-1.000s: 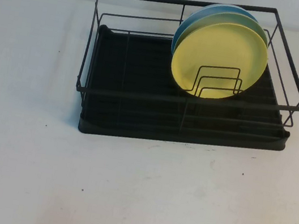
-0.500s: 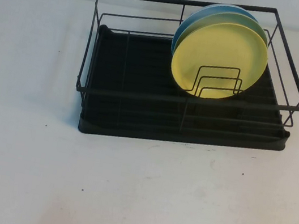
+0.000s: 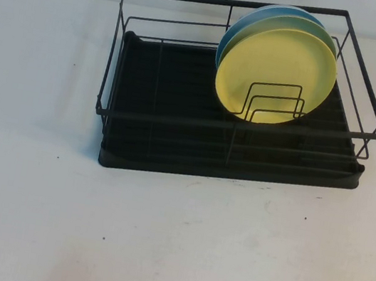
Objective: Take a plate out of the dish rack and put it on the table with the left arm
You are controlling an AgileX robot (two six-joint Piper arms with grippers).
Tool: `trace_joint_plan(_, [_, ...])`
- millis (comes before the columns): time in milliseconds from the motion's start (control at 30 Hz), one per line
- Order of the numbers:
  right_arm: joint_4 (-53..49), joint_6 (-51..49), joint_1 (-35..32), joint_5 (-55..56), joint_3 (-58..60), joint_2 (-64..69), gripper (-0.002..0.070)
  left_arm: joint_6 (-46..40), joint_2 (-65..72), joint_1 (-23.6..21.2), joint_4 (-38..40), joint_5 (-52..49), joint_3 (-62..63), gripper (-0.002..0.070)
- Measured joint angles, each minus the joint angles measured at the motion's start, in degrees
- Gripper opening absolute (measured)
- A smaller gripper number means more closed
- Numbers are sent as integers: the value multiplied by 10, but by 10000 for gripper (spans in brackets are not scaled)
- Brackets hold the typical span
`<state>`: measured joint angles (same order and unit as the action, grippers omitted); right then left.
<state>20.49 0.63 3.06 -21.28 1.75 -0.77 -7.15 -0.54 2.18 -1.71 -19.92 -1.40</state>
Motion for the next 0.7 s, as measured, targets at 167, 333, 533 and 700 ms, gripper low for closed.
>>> trace_joint_plan(167, [0,0,0,0,0,0,-18,0,0,0,-61,1,0,-3])
trace_joint_plan(333, [0,0,0,0,0,0,-18,0,0,0,-144,0,0,-3])
trace_joint_plan(533, [0,0,0,0,0,0,-18,0,0,0,-165,-2,0,-3])
trace_joint_plan(700, [0,0,0,0,0,0,-18,0,0,0,-168,-2,0,-3])
